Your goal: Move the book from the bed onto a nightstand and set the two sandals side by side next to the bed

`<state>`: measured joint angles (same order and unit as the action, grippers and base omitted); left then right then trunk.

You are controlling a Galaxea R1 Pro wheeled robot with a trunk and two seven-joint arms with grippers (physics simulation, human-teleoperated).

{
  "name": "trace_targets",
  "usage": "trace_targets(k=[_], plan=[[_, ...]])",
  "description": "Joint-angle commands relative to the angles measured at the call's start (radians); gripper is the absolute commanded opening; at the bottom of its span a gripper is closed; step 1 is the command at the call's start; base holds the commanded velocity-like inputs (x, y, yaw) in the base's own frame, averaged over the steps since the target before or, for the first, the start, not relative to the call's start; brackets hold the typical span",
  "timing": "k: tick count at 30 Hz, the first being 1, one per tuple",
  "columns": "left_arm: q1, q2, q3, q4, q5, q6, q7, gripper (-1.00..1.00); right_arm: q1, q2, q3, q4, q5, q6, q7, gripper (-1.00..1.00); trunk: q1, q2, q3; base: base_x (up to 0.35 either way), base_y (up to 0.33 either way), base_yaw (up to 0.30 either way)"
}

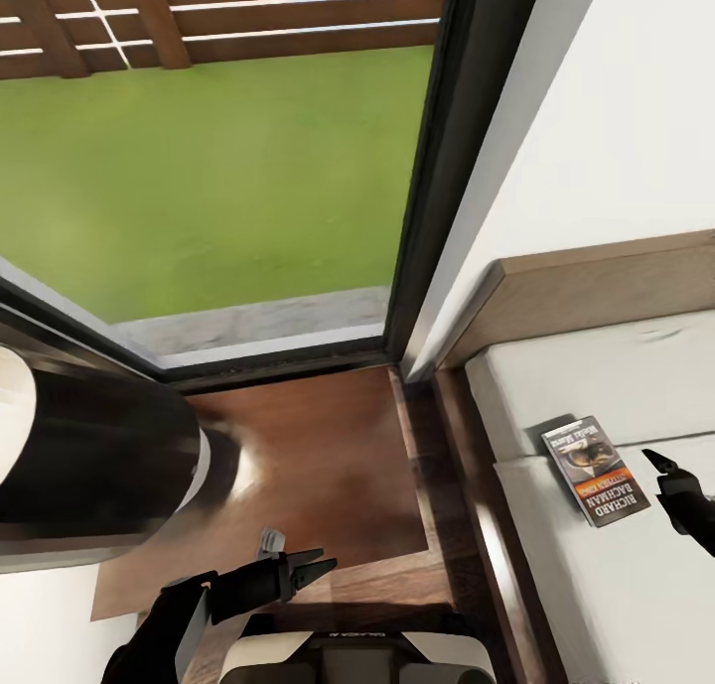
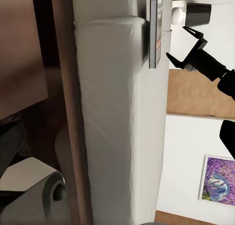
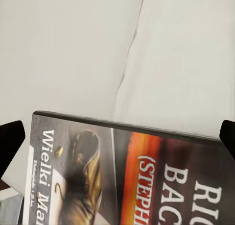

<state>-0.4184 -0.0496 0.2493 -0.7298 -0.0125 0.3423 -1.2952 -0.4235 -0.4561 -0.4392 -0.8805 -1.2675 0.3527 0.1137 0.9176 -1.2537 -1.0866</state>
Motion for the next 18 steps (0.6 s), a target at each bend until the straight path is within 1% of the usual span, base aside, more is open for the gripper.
trace_targets(k=[1, 18], plan=[[0.000, -0.001, 0.004, 0.000, -0.001, 0.011, -0.005, 1.00, 0.000, 0.000, -0.003, 0.001, -0.004, 0.006, 0.002, 1.00, 0.000, 0.000, 0.000, 0.000, 0.000, -0.019], [0.000, -0.001, 0.003, 0.000, -0.001, 0.011, -0.005, 1.00, 0.000, 0.000, -0.003, 0.000, -0.004, 0.006, 0.001, 1.00, 0.000, 0.000, 0.000, 0.000, 0.000, -0.003]])
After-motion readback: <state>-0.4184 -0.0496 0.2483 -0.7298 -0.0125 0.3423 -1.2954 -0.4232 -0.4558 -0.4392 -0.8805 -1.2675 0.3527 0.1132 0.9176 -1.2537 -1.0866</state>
